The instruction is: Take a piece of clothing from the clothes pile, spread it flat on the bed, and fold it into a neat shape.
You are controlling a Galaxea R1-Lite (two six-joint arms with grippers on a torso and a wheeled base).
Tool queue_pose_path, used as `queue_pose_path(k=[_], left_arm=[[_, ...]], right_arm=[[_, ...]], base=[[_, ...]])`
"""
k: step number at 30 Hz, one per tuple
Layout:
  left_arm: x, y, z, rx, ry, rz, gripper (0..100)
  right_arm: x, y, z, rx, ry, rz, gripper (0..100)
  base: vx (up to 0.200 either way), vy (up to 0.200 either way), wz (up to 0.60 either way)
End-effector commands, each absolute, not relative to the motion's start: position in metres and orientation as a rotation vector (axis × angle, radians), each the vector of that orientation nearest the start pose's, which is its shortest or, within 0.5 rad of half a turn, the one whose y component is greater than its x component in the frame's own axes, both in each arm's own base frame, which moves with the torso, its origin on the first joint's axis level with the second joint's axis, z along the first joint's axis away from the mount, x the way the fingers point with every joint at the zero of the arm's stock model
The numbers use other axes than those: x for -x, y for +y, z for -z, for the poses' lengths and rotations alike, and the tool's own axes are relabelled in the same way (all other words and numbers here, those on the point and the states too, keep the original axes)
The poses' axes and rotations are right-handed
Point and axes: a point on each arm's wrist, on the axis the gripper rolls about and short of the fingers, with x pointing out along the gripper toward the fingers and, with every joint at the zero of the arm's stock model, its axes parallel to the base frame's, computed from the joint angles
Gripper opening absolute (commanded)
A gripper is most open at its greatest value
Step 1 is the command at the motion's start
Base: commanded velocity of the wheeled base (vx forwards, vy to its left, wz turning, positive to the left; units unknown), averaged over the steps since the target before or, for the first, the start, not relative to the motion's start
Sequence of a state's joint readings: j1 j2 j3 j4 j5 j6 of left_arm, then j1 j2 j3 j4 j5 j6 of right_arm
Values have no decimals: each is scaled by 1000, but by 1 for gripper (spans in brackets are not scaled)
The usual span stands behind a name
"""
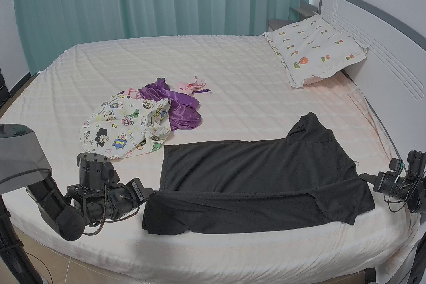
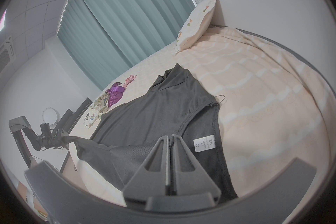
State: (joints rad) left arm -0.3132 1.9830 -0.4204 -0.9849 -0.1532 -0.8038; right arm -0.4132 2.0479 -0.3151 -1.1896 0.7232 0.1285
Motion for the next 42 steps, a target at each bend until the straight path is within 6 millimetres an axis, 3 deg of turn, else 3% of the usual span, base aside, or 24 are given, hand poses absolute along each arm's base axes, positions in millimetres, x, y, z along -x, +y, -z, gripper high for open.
queue_pose_path(k=[1, 12, 20, 31, 42], left_arm=[[-249, -85, -59, 720, 700, 201, 0], [-192, -87, -69, 688, 749, 280, 0], [-170, -87, -79, 718, 746, 318, 0], [-170, -83, -69, 711, 780, 265, 0], [-224, -79, -43, 735, 804, 118, 0]], right_arm=[[-241, -99, -34, -431, 460, -281, 0], [-221, -112, -37, -446, 387, -354, 0], [-211, -107, -39, -426, 358, -365, 0], [-212, -107, -40, -413, 337, -377, 0], [-230, -107, -25, -421, 367, -381, 0]], base=[[0, 0, 0], [0, 0, 0], [0, 0, 0], [0, 0, 0], [0, 0, 0]])
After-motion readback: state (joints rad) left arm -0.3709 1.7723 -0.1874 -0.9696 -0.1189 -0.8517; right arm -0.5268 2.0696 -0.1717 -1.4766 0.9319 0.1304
